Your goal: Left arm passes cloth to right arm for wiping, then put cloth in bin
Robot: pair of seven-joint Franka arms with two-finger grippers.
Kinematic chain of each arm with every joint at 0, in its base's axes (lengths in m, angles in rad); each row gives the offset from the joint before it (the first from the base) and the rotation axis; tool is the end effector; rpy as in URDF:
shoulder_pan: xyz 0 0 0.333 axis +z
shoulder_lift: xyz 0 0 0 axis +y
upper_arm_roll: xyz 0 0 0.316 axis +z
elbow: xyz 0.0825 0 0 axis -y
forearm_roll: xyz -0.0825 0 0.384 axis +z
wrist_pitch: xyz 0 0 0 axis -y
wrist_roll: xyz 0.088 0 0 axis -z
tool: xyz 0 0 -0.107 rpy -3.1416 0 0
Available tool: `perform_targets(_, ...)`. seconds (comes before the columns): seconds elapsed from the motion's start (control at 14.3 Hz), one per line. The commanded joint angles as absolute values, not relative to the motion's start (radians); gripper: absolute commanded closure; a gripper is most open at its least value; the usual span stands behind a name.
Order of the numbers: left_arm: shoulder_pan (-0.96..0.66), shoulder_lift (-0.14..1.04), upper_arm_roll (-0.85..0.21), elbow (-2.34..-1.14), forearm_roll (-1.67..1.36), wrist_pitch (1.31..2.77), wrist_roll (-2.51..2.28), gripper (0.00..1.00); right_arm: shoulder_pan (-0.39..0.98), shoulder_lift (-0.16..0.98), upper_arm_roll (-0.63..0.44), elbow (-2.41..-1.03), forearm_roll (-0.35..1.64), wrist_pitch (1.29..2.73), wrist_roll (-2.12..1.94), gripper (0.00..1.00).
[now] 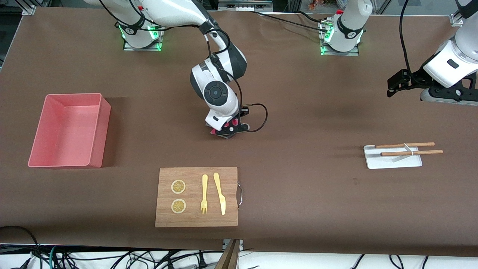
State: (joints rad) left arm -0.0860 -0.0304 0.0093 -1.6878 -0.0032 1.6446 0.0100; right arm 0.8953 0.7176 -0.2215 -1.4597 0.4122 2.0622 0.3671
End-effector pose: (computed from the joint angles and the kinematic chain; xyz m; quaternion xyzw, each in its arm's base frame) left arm 0.5475 -0.0423 0.5922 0.9990 -0.0432 -0.0065 0.0015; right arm 0.5241 0.4807 0.2593 -0.9912 -0.0696 0.0904 0.0667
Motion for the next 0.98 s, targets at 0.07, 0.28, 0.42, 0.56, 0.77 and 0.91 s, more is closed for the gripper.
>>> perform_targets(0.07, -0.087, -0.023, 0.015, -1.681, -0.011, 1.641, 0.061, 0.0, 0.775, 0.724, -0.218, -1.498, 0.414, 2.025, 0.186, 1.0)
perform_targets(0.28, -0.075, -0.002, 0.021, -1.654, -0.02, 1.64, 0.06, 0.0, 0.736, 0.703, -0.263, -1.578, 0.396, 2.025, 0.043, 1.0)
perform_targets(0.42, -0.075, 0.002, 0.02, -1.652, -0.021, 1.64, 0.058, 0.0, 0.733, 0.701, -0.329, -1.611, 0.393, 2.025, -0.078, 1.0)
perform_targets(0.56, -0.075, 0.002, 0.02, -1.652, -0.02, 1.64, 0.057, 0.0, 0.726, 0.698, -0.386, -1.643, 0.39, 2.025, -0.202, 1.0)
perform_targets(0.77, -0.075, 0.002, 0.017, -1.652, -0.017, 1.638, 0.055, 0.0, 0.719, 0.693, -0.469, -1.683, 0.364, 2.025, -0.366, 1.0)
perform_targets(0.91, -0.075, 0.002, 0.017, -1.651, -0.017, 1.637, 0.055, 0.0, 0.686, 0.69, -0.505, -1.7, 0.364, 2.025, -0.504, 1.0)
